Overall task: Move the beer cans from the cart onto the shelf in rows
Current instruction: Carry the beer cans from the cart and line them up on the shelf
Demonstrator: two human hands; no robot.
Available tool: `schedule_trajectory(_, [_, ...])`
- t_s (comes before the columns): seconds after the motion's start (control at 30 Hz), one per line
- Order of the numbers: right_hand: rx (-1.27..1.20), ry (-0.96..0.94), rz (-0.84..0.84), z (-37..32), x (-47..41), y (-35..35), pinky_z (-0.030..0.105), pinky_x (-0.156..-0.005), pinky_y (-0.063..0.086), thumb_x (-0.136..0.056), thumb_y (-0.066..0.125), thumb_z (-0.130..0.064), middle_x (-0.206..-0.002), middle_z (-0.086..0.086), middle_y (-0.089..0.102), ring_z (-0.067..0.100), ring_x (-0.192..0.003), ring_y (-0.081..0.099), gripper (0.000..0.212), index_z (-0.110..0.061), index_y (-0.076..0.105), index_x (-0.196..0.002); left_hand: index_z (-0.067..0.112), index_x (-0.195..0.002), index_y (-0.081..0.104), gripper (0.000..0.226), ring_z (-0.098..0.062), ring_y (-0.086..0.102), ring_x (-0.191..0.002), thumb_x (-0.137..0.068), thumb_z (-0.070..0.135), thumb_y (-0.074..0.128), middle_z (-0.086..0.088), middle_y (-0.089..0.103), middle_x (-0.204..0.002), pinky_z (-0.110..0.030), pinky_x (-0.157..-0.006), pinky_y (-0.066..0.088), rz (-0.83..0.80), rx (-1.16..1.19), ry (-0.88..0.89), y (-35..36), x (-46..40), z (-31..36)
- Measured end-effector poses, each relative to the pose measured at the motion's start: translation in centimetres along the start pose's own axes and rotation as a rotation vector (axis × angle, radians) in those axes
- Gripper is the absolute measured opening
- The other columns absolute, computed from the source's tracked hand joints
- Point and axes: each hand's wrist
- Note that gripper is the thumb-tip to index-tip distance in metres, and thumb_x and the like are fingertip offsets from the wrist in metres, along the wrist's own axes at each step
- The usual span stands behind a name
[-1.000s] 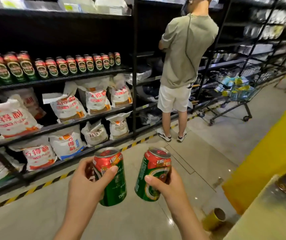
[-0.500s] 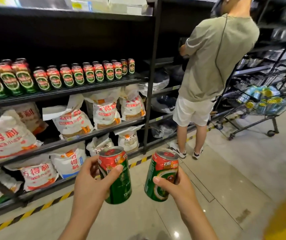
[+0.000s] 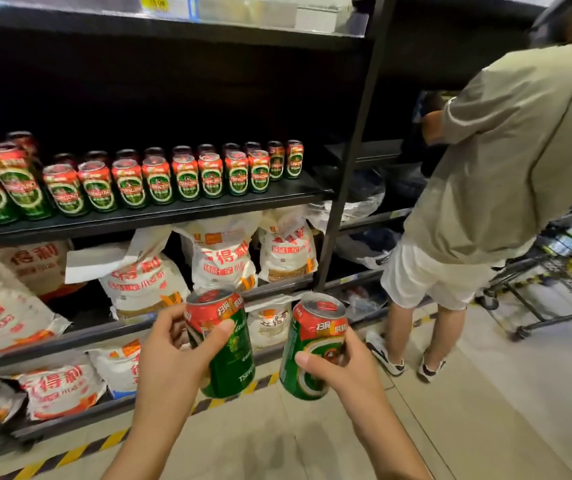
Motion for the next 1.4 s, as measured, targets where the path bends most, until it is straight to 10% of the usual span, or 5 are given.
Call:
schedule_trajectory(0.6, [0.015,0.016,0.133,-2.0,-26.1,-0.4,0.012,-0.06,0.05,-0.069,0.079,-0.002,-0.085,-0.007,0.074,0.004,-0.077,0.069,0.047,-0.022,0.061,-0.108,0.02,-0.105,0.059,0.04,-0.013,0.06,-0.099,-0.07,0.025,0.077,0.004,0.066,-0.099,-0.033,-0.089,0.048,-0.079,-0.081,0.048,9.2,-26.8,-1.8])
schedule_trajectory(0.8, [0.001,-0.01,0.088,-2.8,-32.6,-1.7,0.016,-0.066,0.052,-0.062,0.081,-0.019,-0.094,-0.003,0.073,0.011,-0.086,0.069,0.054,-0.022,0.06,-0.112,0.021,-0.1,0.058,0.035,0.009,0.059,-0.083,-0.071,0.02,0.078,0.009,0.065,-0.093,-0.006,-0.07,0.044,-0.062,-0.072,0.037,12.5,-31.4,-2.1])
schedule_trajectory(1.0, [-0.009,-0.015,-0.006,-3.8,-40.9,-3.8,0.016,-0.064,0.053,-0.065,0.084,-0.007,-0.092,-0.002,0.074,0.01,-0.083,0.07,0.05,-0.022,0.061,-0.106,0.028,-0.097,0.057,0.036,-0.009,0.06,-0.096,-0.069,0.022,0.079,0.005,0.065,-0.1,-0.027,-0.084,0.047,0.058,-0.051,-0.024,15.9,-35.9,-2.8])
schedule_trajectory(1.4, [0.021,-0.096,-0.132,-4.2,-53.1,-7.5,0.023,-0.072,0.053,-0.072,0.08,-0.009,-0.098,-0.002,0.072,0.012,-0.09,0.069,0.048,-0.025,0.059,-0.112,0.039,-0.098,0.052,0.048,0.019,0.054,-0.088,-0.066,0.021,0.083,0.019,0.062,-0.099,0.002,-0.068,0.039,0.122,-0.087,0.065,26.2,-42.0,-3.2])
Point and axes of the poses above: each hand's wrist, its own x-axis away from the middle knuckle, its own y-axis out of the palm, z = x × y
